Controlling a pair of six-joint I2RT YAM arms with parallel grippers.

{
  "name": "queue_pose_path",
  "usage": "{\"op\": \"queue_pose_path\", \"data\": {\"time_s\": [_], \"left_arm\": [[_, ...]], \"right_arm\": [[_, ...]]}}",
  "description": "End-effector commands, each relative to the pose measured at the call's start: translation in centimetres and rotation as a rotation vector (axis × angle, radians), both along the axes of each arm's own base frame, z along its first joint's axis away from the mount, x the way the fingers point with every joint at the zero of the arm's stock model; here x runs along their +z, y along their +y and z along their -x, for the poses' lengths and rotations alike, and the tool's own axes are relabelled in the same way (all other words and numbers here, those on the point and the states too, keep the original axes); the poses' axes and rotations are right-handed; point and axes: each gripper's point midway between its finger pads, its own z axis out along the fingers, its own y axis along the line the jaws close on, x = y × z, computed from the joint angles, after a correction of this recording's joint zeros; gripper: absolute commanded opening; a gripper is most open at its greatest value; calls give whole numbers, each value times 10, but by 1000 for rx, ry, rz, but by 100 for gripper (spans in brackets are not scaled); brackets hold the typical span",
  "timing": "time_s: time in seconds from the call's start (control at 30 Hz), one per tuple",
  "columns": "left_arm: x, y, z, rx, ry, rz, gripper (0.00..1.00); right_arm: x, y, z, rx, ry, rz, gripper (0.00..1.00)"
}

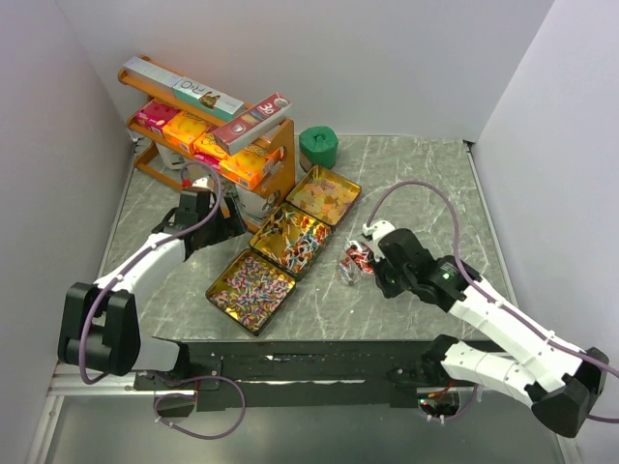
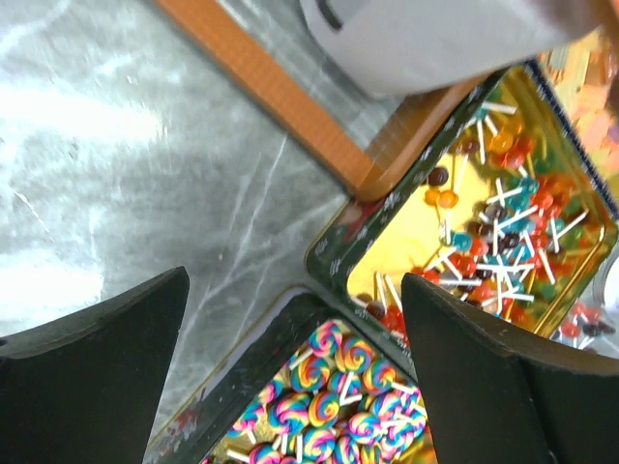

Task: Pack the candies
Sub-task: Place the fake candies in the packing bottle.

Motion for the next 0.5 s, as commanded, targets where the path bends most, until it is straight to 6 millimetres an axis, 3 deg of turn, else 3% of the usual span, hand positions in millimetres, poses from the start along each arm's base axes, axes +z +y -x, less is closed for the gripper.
{"op": "queue_pose_path", "data": {"time_s": [0.0, 0.17, 0.47], "left_arm": [[26, 3, -22, 15, -82, -29, 97], [26, 2, -26, 20, -83, -23, 97], [18, 1, -28, 26, -69, -19, 96]], "right_arm": [[13, 5, -8, -54, -26, -34, 0], [8, 17, -9, -87, -26, -127, 0], [-3, 21, 11, -151, 139, -140, 0]]}}
